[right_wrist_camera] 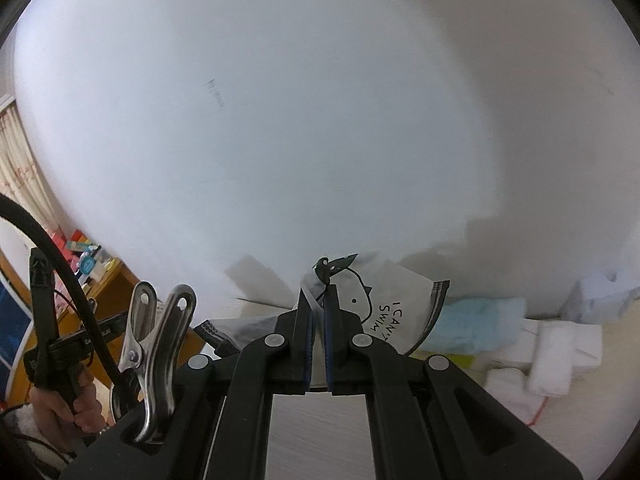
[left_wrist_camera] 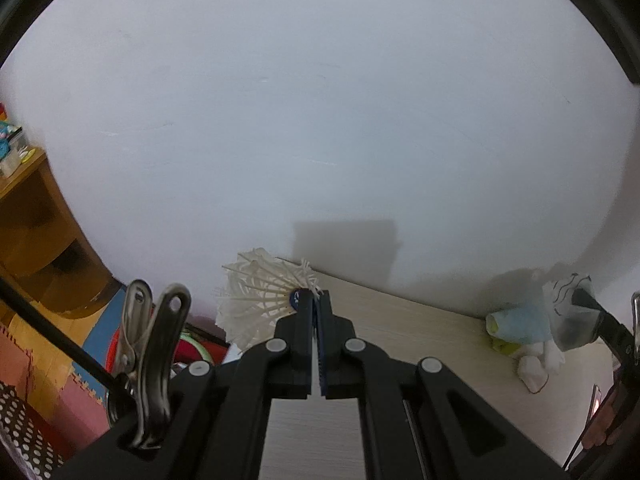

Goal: Collect trash
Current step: 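Carry the shuttlecock and printed bag in both grippers over the red bucket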

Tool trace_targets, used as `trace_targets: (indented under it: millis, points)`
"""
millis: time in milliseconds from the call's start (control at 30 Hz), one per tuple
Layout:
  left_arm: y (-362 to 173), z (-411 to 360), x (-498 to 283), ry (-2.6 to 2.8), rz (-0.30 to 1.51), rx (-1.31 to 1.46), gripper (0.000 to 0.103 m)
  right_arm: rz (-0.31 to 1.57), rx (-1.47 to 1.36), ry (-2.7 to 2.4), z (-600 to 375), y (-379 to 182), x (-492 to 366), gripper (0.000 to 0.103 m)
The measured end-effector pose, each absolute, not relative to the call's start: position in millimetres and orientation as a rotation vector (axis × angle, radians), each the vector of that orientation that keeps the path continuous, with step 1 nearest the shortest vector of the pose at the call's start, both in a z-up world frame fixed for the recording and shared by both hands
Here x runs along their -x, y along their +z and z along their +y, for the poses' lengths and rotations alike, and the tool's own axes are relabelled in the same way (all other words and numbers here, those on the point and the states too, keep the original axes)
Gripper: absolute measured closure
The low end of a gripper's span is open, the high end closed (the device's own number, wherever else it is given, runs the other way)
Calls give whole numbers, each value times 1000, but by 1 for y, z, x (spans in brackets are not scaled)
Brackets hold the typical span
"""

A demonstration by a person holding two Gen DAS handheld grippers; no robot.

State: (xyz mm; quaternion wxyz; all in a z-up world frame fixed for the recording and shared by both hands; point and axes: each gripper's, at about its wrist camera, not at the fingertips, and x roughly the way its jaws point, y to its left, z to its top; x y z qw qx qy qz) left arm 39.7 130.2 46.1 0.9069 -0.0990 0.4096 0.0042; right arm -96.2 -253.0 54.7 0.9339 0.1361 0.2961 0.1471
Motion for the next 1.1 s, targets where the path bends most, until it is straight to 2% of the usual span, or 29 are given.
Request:
trace_targets:
  millis: [1100]
  points:
    - [38, 262, -11, 191, 869, 303, 101, 701, -77, 669, -64, 59, 45, 98]
